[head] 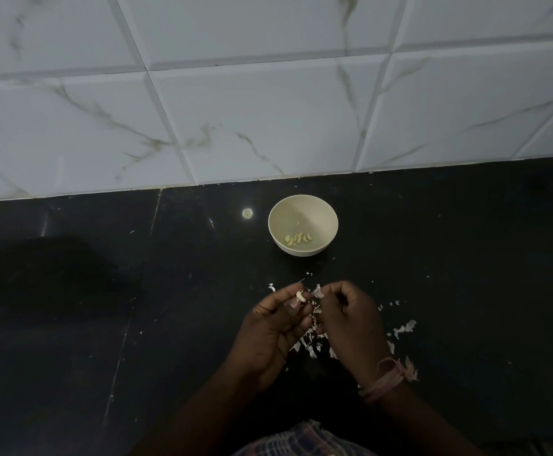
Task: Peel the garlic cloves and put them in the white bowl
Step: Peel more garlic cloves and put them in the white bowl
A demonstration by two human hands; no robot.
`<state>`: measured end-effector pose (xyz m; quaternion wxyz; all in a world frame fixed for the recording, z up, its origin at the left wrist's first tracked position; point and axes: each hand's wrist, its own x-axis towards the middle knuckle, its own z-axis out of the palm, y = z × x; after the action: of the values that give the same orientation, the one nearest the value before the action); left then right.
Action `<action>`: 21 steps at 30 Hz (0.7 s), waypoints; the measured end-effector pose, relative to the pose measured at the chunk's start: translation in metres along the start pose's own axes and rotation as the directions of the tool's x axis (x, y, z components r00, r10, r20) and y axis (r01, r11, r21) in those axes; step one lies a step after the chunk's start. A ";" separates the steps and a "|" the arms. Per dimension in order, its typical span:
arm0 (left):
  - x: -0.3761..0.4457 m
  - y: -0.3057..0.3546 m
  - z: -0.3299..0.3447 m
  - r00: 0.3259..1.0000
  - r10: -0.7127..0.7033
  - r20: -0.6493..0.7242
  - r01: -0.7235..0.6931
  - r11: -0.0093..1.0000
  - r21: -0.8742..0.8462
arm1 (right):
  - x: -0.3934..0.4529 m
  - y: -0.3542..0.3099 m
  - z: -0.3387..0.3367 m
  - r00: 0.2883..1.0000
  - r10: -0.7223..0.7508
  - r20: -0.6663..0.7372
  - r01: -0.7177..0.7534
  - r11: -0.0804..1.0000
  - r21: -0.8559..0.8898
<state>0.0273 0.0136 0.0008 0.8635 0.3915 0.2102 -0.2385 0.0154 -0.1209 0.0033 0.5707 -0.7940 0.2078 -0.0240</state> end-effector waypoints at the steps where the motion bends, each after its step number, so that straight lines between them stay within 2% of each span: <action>1: -0.001 0.000 0.000 1.000 0.000 -0.001 0.000 1.000 -0.005 | 0.000 0.002 0.000 0.999 -0.037 -0.022 0.035 0.998 -0.055; 7: -0.004 -0.004 -0.001 1.000 0.013 -0.007 -0.013 0.999 -0.050 | -0.001 0.011 -0.005 0.986 -0.163 -0.019 0.153 0.953 -0.262; 12: -0.008 -0.007 -0.004 0.997 0.069 -0.014 -0.070 0.997 -0.015 | -0.007 0.019 -0.006 0.976 -0.215 0.043 0.218 0.936 -0.277; 14: -0.009 -0.008 -0.005 0.995 0.094 -0.014 -0.094 0.996 -0.009 | -0.009 0.019 -0.006 0.969 -0.243 0.051 0.248 0.934 -0.258; 21: -0.010 -0.009 -0.007 0.988 0.149 0.030 -0.150 0.988 0.030 | -0.016 -0.005 -0.012 0.949 -0.305 0.085 0.309 0.951 -0.030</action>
<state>0.0130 0.0158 -0.0033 0.8754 0.4166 0.1644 -0.1820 -0.0016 -0.1249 0.0150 0.5505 -0.8292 0.0595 -0.0766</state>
